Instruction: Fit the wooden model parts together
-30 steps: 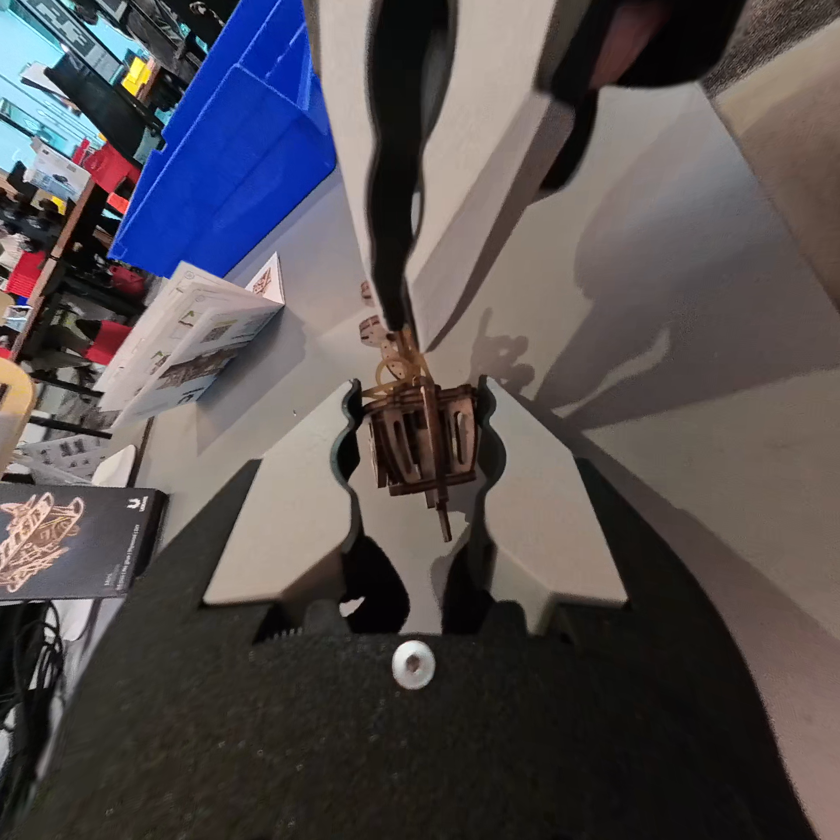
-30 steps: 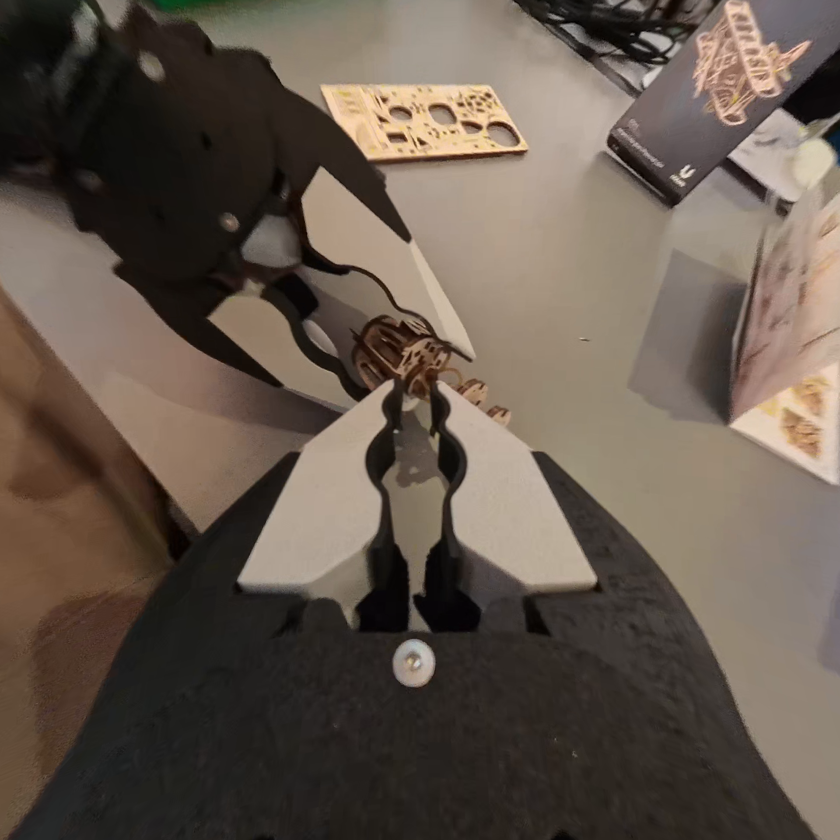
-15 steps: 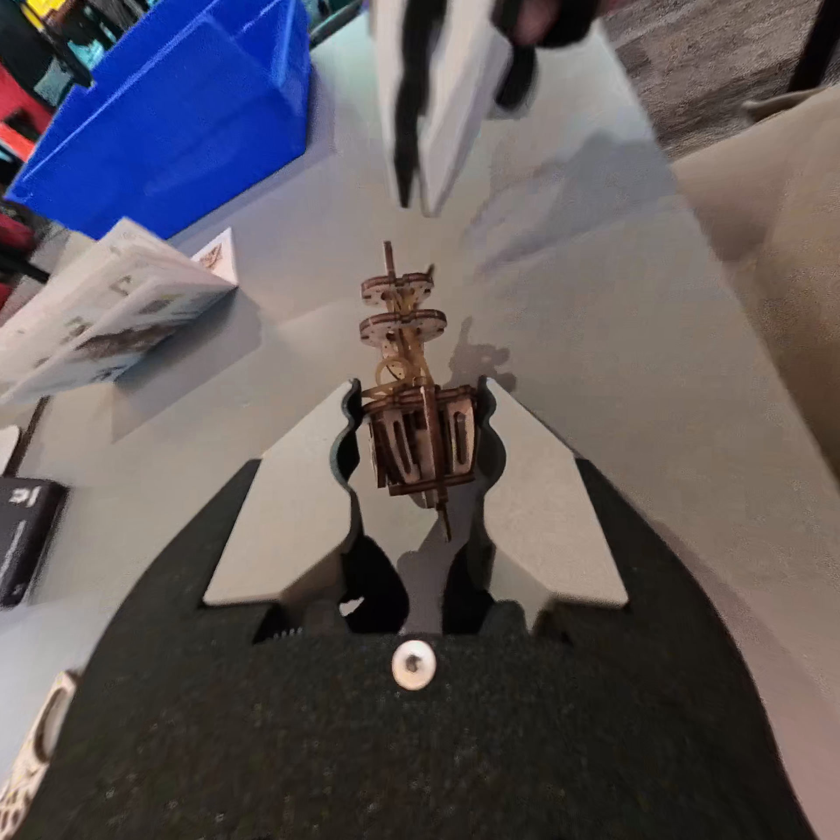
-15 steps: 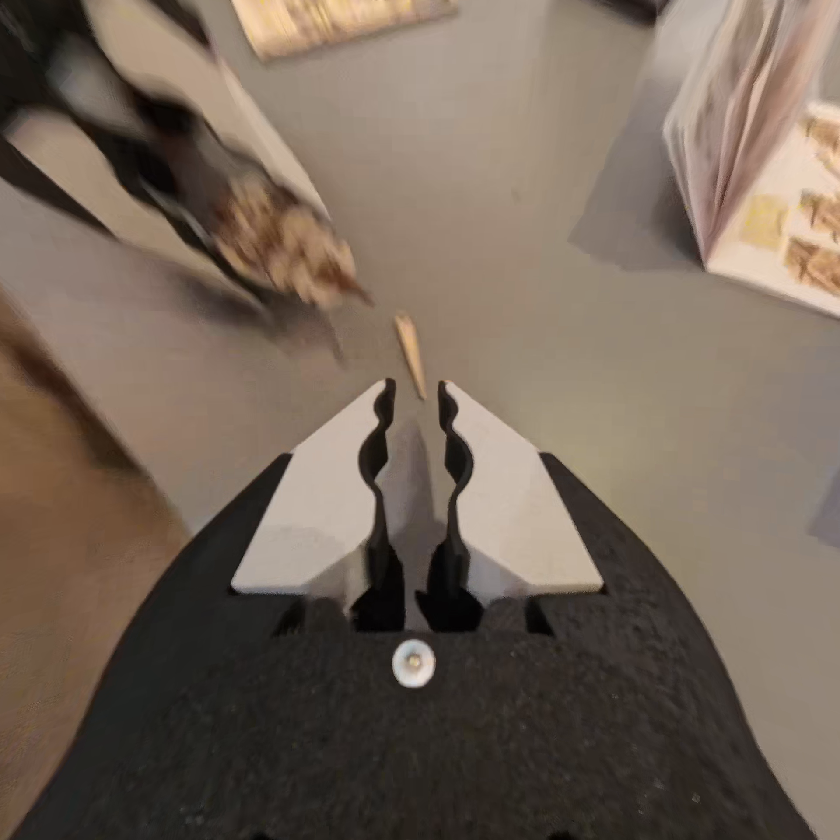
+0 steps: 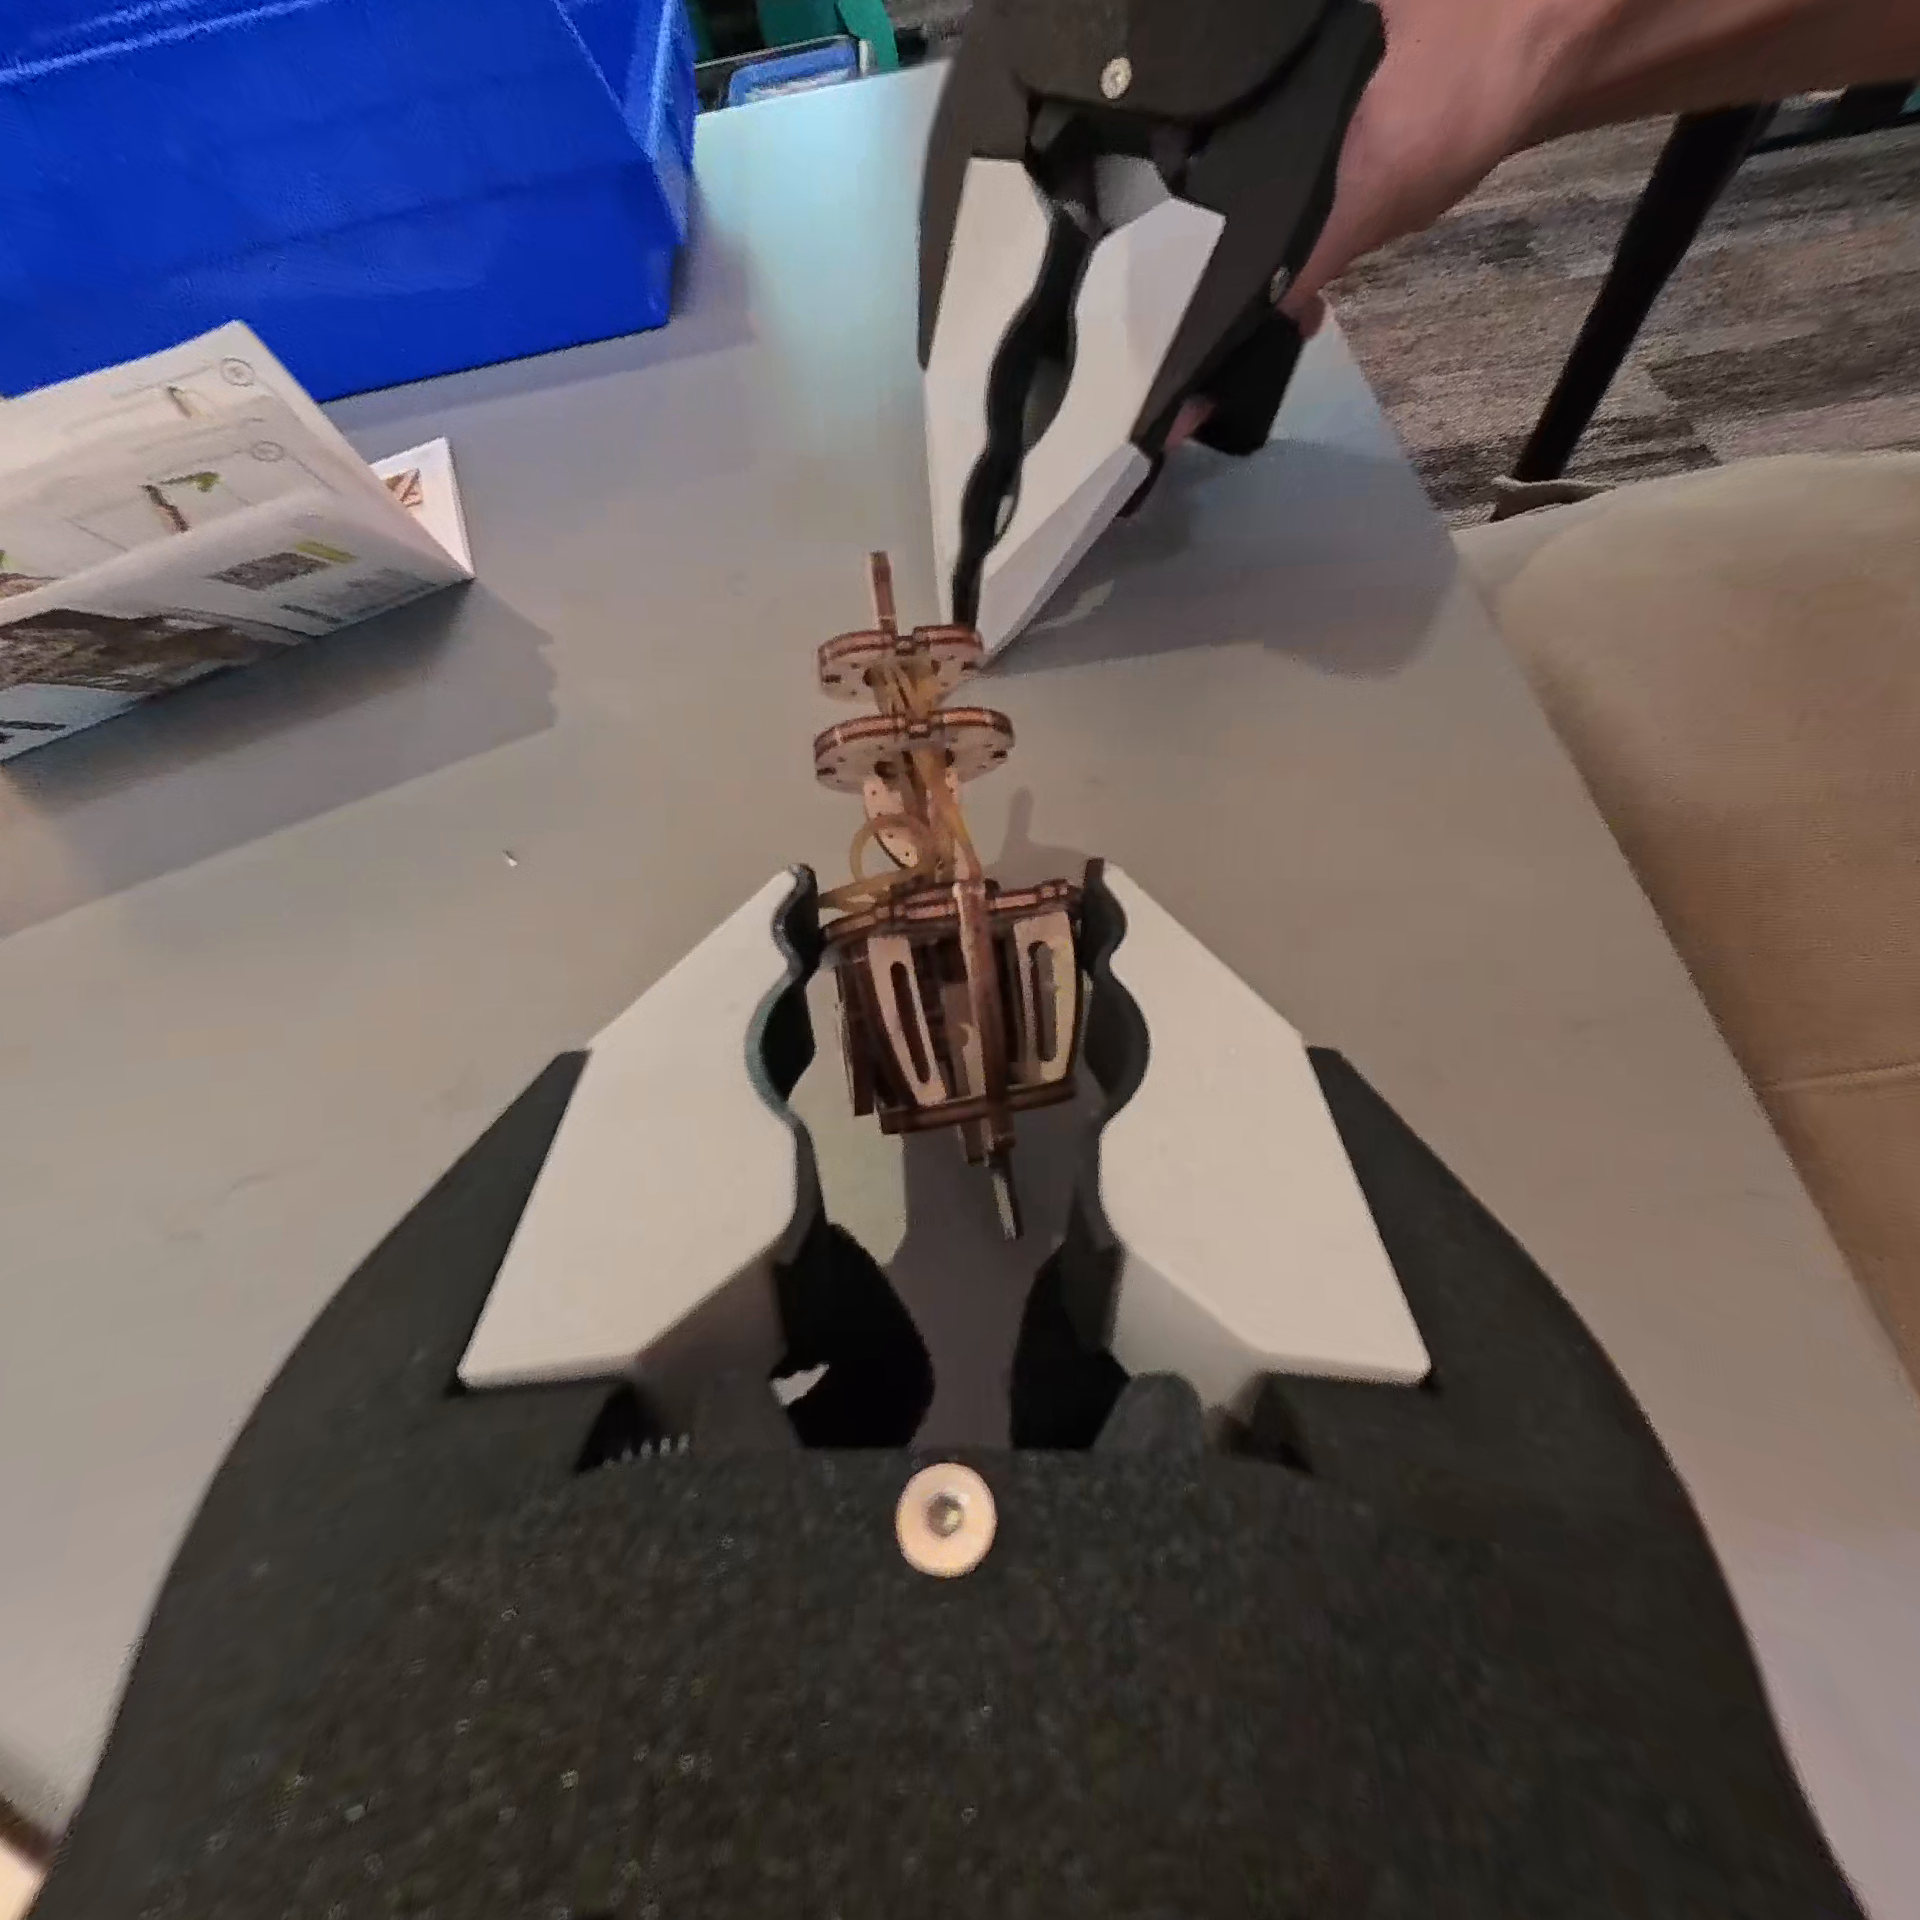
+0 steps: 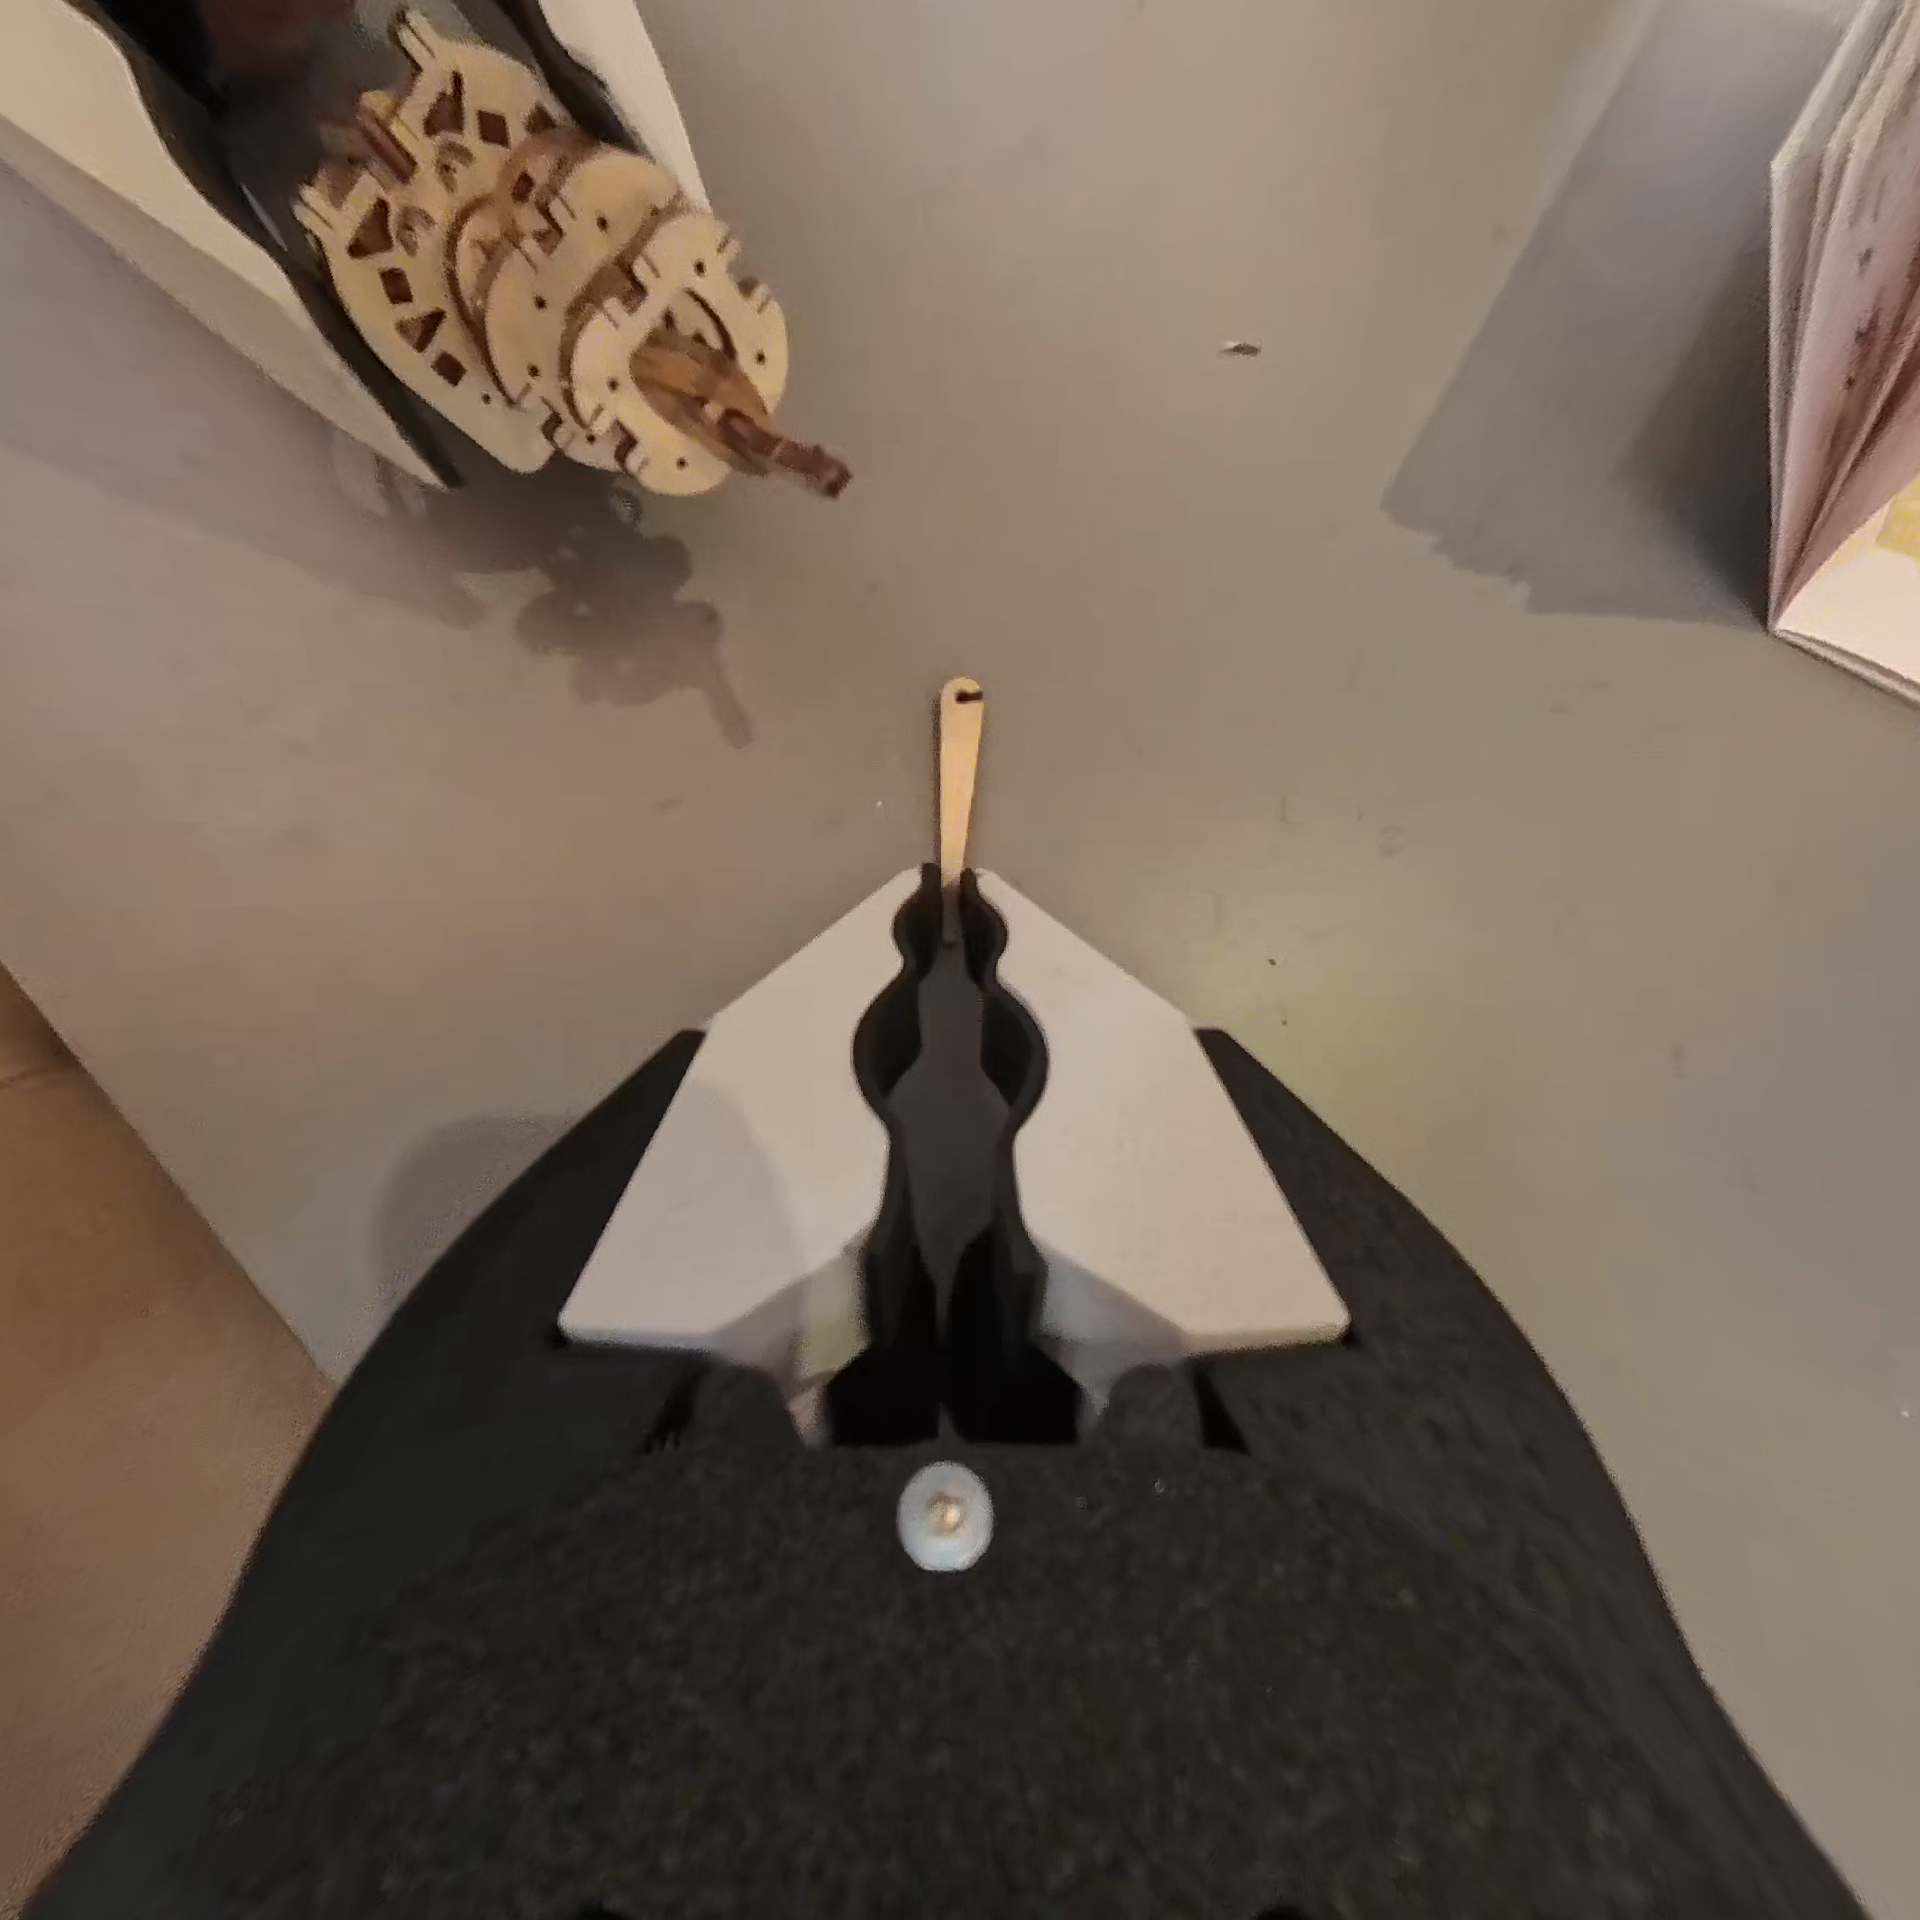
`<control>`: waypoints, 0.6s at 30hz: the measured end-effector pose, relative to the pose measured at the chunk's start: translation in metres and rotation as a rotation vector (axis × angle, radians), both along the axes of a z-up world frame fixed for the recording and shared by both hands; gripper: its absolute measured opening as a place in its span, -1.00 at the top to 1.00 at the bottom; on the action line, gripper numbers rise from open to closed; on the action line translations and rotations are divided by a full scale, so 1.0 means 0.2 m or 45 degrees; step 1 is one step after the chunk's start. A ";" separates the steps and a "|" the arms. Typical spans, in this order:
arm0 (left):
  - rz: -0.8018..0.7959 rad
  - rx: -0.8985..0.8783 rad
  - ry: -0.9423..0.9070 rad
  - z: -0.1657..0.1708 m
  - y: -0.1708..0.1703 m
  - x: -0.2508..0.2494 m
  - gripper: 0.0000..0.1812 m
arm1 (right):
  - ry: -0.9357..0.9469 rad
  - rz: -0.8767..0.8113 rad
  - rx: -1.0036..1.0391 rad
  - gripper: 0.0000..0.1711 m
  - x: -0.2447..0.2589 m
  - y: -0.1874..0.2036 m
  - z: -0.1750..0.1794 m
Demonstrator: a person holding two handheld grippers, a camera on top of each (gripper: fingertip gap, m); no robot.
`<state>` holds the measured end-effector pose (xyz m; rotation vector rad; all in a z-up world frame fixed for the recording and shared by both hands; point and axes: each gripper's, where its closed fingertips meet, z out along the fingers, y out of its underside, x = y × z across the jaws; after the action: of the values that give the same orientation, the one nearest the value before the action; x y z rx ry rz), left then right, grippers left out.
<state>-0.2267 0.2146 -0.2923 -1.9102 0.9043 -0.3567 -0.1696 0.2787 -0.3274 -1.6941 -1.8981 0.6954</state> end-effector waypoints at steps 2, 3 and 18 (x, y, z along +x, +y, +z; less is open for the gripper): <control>-0.042 -0.042 -0.038 0.00 -0.02 0.02 0.47 | 0.039 0.059 0.082 0.98 0.00 -0.01 0.09; -0.065 -0.072 -0.059 0.00 -0.03 0.03 0.47 | 0.079 0.095 0.158 0.98 0.00 -0.01 0.17; -0.195 -0.141 -0.099 -0.01 -0.10 0.07 0.47 | -0.313 0.912 0.707 0.98 -0.02 -0.20 0.36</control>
<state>-0.2120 0.1940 -0.2935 -1.9176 0.9994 -0.5792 -0.1726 0.2386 -0.2551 -0.7688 -2.5856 0.1490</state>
